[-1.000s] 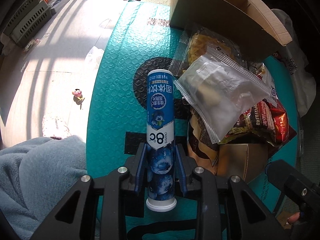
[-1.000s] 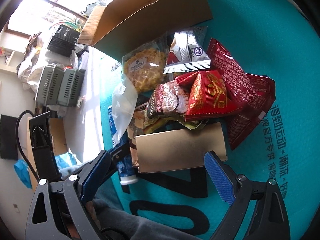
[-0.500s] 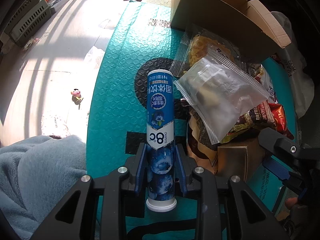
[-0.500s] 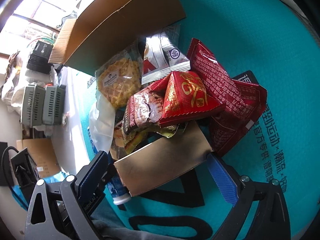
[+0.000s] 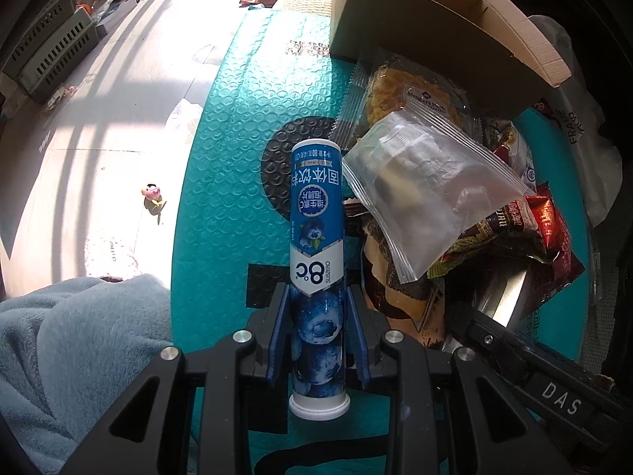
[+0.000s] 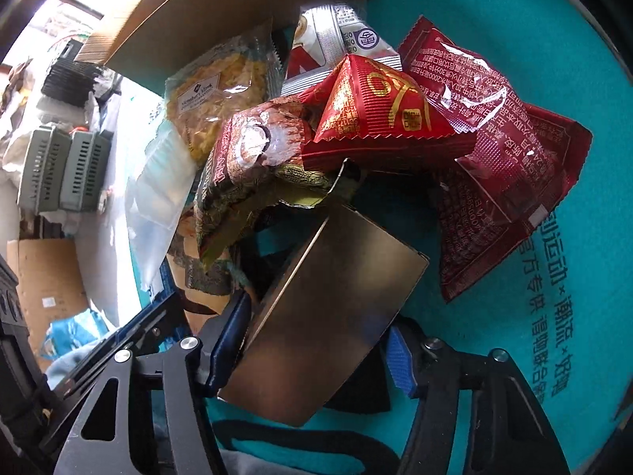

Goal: Organize snacks
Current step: 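Grasp the blue drink tube with the left tool while the right tool grasps the small brown box, then carry the blue tube and brown box with both tools into the cardboard box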

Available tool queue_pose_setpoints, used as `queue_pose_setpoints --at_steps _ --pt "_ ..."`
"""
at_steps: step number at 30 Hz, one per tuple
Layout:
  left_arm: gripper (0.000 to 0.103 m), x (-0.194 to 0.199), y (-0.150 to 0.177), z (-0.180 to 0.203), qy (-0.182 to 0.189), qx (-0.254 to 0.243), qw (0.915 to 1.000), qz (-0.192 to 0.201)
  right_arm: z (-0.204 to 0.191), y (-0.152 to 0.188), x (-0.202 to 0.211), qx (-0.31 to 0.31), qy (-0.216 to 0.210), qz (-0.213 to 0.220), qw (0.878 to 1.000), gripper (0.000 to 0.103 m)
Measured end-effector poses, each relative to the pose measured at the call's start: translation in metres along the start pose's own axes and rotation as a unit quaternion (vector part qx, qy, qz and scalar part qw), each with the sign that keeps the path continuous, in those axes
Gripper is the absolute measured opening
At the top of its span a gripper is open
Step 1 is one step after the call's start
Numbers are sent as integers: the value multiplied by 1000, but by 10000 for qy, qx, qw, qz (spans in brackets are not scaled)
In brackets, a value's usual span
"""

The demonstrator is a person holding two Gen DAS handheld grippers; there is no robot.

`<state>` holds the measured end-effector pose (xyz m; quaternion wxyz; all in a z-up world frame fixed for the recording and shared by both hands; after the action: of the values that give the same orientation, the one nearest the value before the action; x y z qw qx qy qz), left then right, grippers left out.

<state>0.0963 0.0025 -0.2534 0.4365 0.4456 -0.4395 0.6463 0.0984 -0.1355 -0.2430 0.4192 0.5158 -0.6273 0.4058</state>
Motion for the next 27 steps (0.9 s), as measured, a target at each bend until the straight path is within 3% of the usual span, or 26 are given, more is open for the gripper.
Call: queue_pose_setpoints --at_steps 1,2,7,12,27 --pt "28 1 0 1 33 7 10000 14 2 1 2 23 -13 9 10000 46" --pt "28 4 0 1 71 17 10000 32 6 3 4 30 -37 8 10000 44" --pt "28 16 3 1 300 81 9994 143 11 9 16 137 -244 138 9995 43" --pt "28 34 11 3 470 60 9985 275 7 17 36 681 -39 507 9964 43" --pt "28 69 16 7 498 -12 9967 646 7 31 58 842 -422 671 9933 43"
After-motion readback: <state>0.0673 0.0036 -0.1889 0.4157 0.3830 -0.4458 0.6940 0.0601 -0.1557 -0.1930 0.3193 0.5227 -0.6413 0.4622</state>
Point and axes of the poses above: each gripper's, at about its wrist camera, not at the fingertips, and x roughly against the way its jaws point, z to its right, y to its underside, the point moved 8 cm from there along -x, roughly the way its jaws point, and after that the axes turned 1 degree about y, right-handed, at the moved point
